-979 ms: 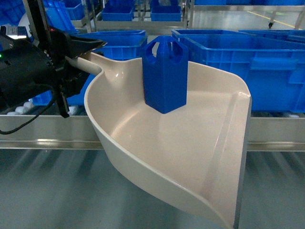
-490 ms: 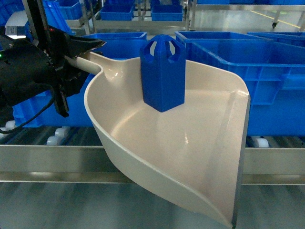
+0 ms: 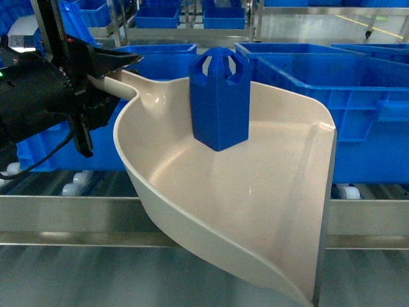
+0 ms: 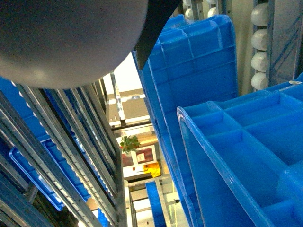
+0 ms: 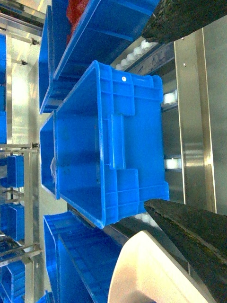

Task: Place part in tray to right shelf

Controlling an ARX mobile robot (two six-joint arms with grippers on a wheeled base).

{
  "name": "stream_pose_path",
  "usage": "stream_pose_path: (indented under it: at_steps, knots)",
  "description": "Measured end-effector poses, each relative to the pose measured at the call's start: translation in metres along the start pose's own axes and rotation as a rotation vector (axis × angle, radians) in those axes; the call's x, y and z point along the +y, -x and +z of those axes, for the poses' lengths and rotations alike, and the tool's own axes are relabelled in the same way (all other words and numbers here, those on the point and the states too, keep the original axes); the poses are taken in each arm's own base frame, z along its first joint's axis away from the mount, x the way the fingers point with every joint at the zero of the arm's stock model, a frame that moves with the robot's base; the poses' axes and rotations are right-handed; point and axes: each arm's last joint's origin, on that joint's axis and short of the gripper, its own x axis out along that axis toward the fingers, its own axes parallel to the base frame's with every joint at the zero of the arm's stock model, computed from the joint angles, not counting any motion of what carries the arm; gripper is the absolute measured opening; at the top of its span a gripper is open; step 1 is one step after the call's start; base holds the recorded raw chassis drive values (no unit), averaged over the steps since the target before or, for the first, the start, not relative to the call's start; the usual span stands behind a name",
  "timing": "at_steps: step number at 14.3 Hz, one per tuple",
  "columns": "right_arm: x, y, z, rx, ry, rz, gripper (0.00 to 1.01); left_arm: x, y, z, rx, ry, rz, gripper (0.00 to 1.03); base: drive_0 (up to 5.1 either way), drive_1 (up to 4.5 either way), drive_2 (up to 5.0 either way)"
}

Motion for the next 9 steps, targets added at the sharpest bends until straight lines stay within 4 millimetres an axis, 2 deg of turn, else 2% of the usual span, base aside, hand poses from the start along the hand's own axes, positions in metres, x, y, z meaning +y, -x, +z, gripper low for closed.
stream_pose_path:
  at_steps: [9]
  knots:
    - [0.0000,0.0000,0.0000,0.000,0.000,0.000,0.98,0.0000,0.0000,0.0000,0.000,0.000,0.000,0.12,0.0,0.00,0.0]
